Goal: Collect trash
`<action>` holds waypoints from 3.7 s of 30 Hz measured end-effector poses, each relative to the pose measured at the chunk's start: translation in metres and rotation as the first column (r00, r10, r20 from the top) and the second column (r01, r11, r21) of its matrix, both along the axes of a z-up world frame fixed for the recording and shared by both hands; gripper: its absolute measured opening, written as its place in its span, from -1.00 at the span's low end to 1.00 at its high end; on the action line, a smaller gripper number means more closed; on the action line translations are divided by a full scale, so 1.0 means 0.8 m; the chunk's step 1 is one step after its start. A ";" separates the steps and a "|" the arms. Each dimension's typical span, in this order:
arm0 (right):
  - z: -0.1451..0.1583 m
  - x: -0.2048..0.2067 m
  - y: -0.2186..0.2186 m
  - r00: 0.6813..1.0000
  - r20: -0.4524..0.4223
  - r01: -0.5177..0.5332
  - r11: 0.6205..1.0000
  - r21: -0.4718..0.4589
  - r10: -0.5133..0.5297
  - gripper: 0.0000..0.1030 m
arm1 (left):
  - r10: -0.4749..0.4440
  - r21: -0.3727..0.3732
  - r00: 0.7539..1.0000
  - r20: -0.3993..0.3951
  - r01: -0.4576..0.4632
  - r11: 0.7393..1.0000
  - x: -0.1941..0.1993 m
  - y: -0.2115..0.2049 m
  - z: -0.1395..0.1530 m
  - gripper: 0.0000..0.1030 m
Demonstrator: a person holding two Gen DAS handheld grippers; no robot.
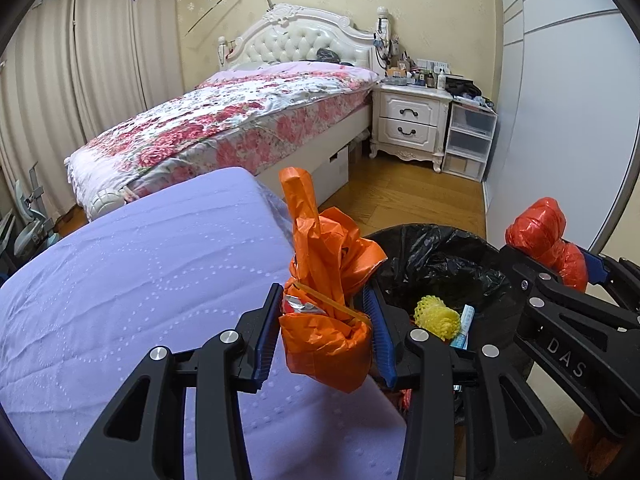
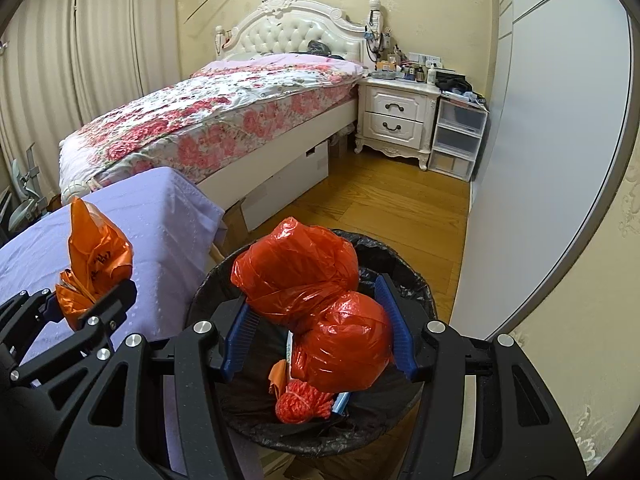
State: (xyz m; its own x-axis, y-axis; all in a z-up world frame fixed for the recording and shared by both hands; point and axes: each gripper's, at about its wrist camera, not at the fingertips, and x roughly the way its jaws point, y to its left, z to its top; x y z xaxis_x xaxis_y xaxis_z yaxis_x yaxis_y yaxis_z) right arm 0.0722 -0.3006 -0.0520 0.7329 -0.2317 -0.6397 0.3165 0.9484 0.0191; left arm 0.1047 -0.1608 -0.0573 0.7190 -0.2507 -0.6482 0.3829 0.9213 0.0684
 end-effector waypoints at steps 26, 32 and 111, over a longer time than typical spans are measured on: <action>-0.028 0.032 -0.040 0.994 -0.025 0.104 0.995 -0.002 -0.104 0.35 | 0.003 0.049 1.000 0.008 -0.003 0.999 0.033 -0.038 -0.012 0.42; -0.023 0.027 -0.044 0.992 -0.015 0.123 0.992 -0.008 -0.124 0.37 | 0.029 0.059 0.999 0.025 -0.031 0.998 0.032 -0.030 -0.009 0.49; 0.056 -0.095 0.072 0.993 0.113 -0.022 0.996 -0.084 0.031 0.60 | 0.188 -0.071 0.971 0.150 -0.179 0.981 -0.094 0.119 0.065 0.62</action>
State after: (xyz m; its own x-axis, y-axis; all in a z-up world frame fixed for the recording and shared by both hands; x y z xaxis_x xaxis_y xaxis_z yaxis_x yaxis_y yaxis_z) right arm -0.0035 -0.2426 -0.0069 0.8067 -0.2594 -0.5310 0.2914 0.9563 -0.0245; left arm 0.0294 -0.0660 -0.0056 0.8471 -0.1381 -0.5132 0.1956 0.9789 0.0593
